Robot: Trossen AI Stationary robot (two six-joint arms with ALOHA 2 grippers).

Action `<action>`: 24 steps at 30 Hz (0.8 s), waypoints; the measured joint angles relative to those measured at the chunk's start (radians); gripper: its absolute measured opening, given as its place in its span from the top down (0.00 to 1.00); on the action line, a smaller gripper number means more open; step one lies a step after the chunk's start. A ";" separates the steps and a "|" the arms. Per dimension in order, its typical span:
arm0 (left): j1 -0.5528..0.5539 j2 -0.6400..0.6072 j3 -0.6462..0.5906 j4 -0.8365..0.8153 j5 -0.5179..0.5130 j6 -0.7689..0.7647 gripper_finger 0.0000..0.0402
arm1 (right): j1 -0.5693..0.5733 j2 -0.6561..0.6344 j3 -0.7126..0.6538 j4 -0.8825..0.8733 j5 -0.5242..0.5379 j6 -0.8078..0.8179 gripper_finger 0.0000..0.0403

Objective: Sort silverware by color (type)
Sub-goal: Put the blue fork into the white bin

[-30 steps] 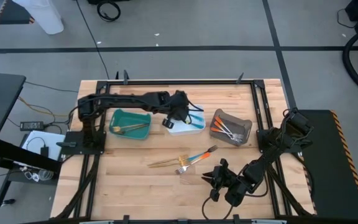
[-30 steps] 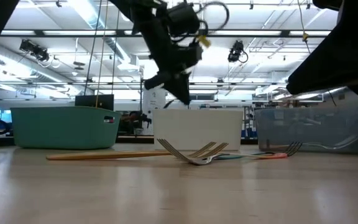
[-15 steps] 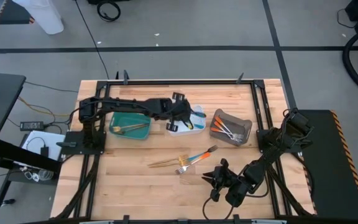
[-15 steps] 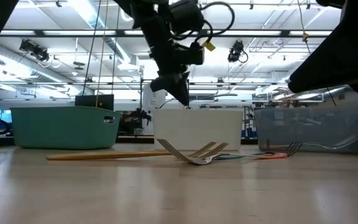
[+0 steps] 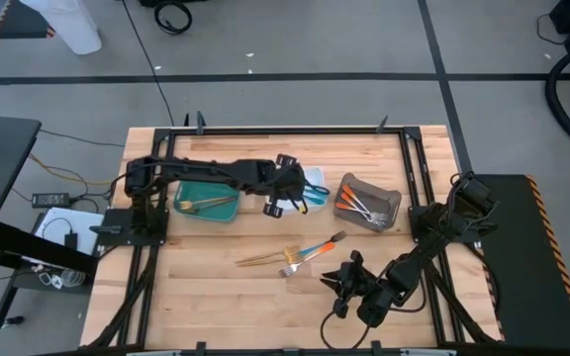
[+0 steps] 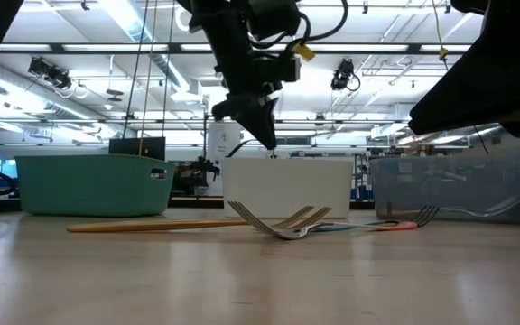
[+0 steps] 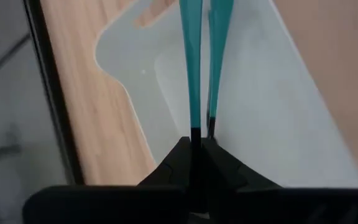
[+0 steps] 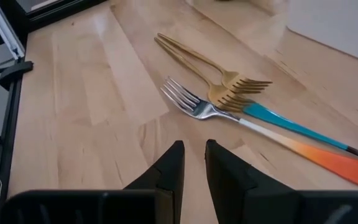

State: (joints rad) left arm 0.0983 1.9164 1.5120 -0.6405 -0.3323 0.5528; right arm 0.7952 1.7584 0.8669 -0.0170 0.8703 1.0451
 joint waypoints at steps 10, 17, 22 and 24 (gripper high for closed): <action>0.028 0.008 0.051 -0.093 0.120 -0.087 0.91 | 0.001 0.000 0.000 -0.008 -0.007 0.000 0.83; 0.021 0.050 0.051 -0.040 0.077 0.050 0.91 | 0.001 0.000 0.000 -0.009 -0.008 0.001 0.83; 0.027 0.066 0.050 -0.058 0.029 0.148 0.91 | 0.002 0.000 0.000 -0.008 -0.008 0.003 0.83; 0.032 0.074 0.051 -0.047 0.027 0.162 0.91 | 0.002 0.000 0.000 -0.008 -0.008 0.002 0.83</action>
State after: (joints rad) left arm 0.1307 1.9906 1.5633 -0.6880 -0.3055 0.7144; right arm 0.7971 1.7584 0.8669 -0.0250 0.8619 1.0474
